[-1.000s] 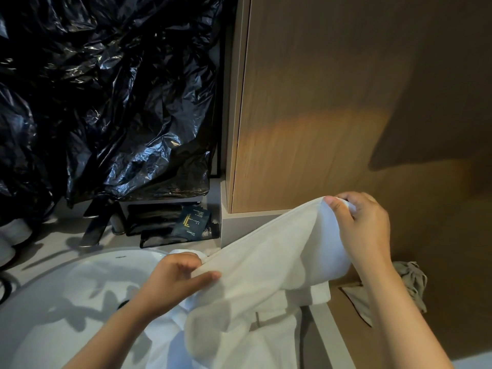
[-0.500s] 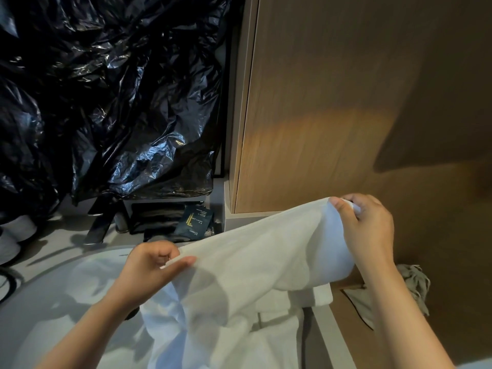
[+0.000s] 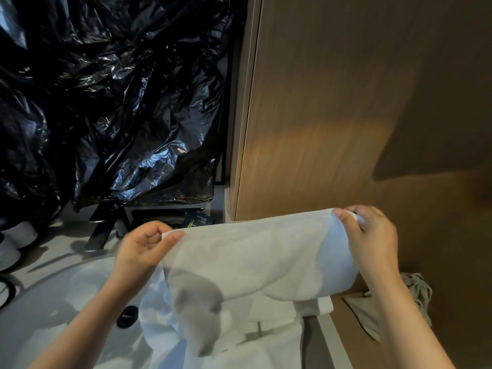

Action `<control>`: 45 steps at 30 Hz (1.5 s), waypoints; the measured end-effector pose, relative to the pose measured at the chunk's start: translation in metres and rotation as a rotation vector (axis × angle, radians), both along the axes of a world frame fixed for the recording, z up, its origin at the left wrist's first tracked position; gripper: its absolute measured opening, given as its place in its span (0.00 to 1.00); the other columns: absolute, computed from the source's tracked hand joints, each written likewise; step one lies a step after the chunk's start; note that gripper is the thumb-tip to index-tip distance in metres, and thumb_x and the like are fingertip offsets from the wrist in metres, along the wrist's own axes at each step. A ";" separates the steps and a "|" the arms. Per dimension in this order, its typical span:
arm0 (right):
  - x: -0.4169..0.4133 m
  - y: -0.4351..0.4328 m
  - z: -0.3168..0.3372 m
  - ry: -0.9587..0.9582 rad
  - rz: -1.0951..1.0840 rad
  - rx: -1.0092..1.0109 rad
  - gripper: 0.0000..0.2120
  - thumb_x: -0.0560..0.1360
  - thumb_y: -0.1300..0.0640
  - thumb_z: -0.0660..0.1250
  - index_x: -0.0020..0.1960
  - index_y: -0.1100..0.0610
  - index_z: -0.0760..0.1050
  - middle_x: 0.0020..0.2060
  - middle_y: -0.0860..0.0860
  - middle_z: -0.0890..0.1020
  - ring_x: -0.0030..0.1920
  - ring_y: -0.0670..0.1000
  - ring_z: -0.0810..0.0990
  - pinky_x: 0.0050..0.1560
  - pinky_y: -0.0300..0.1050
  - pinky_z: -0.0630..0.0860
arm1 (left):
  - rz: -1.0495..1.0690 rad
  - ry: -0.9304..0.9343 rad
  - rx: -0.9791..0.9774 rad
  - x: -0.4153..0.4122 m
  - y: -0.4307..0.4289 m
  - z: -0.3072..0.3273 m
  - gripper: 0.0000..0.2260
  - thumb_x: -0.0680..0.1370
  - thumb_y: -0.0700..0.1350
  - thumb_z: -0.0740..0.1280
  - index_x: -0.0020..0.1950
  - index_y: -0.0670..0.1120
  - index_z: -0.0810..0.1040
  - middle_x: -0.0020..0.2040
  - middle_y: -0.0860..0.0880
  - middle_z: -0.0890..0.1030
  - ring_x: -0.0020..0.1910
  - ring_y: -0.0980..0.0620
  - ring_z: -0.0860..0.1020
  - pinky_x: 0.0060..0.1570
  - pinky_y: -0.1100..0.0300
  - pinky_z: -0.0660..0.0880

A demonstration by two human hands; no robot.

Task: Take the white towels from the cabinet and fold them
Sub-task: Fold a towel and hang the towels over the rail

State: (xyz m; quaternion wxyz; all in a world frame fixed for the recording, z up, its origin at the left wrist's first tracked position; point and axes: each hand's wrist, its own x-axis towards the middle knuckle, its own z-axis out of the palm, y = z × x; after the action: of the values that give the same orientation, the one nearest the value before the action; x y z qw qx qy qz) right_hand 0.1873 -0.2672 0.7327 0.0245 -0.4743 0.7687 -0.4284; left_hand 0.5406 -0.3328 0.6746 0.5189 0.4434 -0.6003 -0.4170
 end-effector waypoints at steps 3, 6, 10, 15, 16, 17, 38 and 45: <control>-0.007 -0.003 0.006 0.043 -0.002 -0.039 0.09 0.78 0.47 0.67 0.49 0.53 0.79 0.46 0.48 0.77 0.46 0.49 0.75 0.44 0.46 0.73 | 0.038 0.004 0.010 -0.004 -0.007 0.014 0.05 0.73 0.34 0.71 0.40 0.35 0.77 0.28 0.49 0.80 0.27 0.58 0.75 0.28 0.70 0.72; -0.011 -0.008 0.017 0.049 -0.011 -0.055 0.11 0.78 0.46 0.67 0.51 0.53 0.79 0.48 0.46 0.77 0.49 0.48 0.75 0.47 0.44 0.71 | 0.067 0.025 -0.001 -0.005 -0.017 0.035 0.05 0.73 0.36 0.73 0.47 0.40 0.80 0.31 0.48 0.80 0.30 0.57 0.76 0.31 0.71 0.73; -0.011 -0.015 0.043 0.089 -0.001 -0.114 0.08 0.78 0.47 0.67 0.49 0.52 0.78 0.48 0.46 0.76 0.48 0.46 0.73 0.42 0.37 0.67 | 0.125 -0.126 -0.029 -0.007 -0.035 0.071 0.03 0.72 0.46 0.75 0.43 0.49 0.83 0.33 0.54 0.83 0.32 0.61 0.78 0.36 0.72 0.73; -0.015 -0.022 0.075 0.196 0.028 -0.214 0.09 0.78 0.47 0.67 0.49 0.52 0.79 0.45 0.48 0.77 0.45 0.48 0.75 0.38 0.36 0.68 | 0.194 -0.062 -0.129 -0.013 -0.053 0.112 0.09 0.75 0.52 0.70 0.41 0.49 0.77 0.30 0.55 0.77 0.29 0.56 0.73 0.31 0.59 0.71; -0.015 -0.024 0.081 0.207 0.034 -0.235 0.09 0.78 0.47 0.66 0.48 0.52 0.79 0.45 0.48 0.77 0.45 0.48 0.75 0.38 0.36 0.69 | 0.231 -0.069 -0.162 -0.016 -0.054 0.119 0.08 0.77 0.52 0.69 0.41 0.50 0.76 0.30 0.54 0.76 0.29 0.54 0.72 0.30 0.58 0.69; -0.015 -0.026 0.087 0.216 0.045 -0.246 0.09 0.78 0.47 0.66 0.48 0.52 0.79 0.45 0.48 0.77 0.44 0.47 0.75 0.38 0.36 0.69 | 0.273 -0.083 -0.197 -0.018 -0.055 0.127 0.08 0.79 0.51 0.67 0.41 0.50 0.74 0.31 0.52 0.75 0.29 0.51 0.71 0.29 0.57 0.68; -0.026 -0.023 0.059 0.156 0.071 -0.051 0.13 0.77 0.43 0.66 0.44 0.53 0.77 0.37 0.47 0.80 0.39 0.46 0.78 0.35 0.42 0.72 | 0.233 -0.267 -0.237 -0.021 -0.042 0.130 0.05 0.76 0.49 0.70 0.42 0.51 0.78 0.36 0.47 0.80 0.31 0.56 0.72 0.31 0.64 0.67; -0.016 -0.019 0.034 0.157 0.055 0.060 0.17 0.76 0.37 0.61 0.46 0.51 0.76 0.38 0.47 0.81 0.39 0.45 0.78 0.37 0.42 0.76 | 0.214 -0.215 -0.084 -0.032 -0.037 0.124 0.04 0.75 0.48 0.72 0.43 0.49 0.81 0.38 0.54 0.82 0.34 0.64 0.77 0.32 0.73 0.70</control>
State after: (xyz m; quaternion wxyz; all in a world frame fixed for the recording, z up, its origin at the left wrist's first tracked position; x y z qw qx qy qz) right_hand 0.1716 -0.2865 0.7666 -0.0099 -0.5262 0.7674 -0.3661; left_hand 0.5088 -0.3695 0.7981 0.5109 0.5250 -0.6186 -0.2840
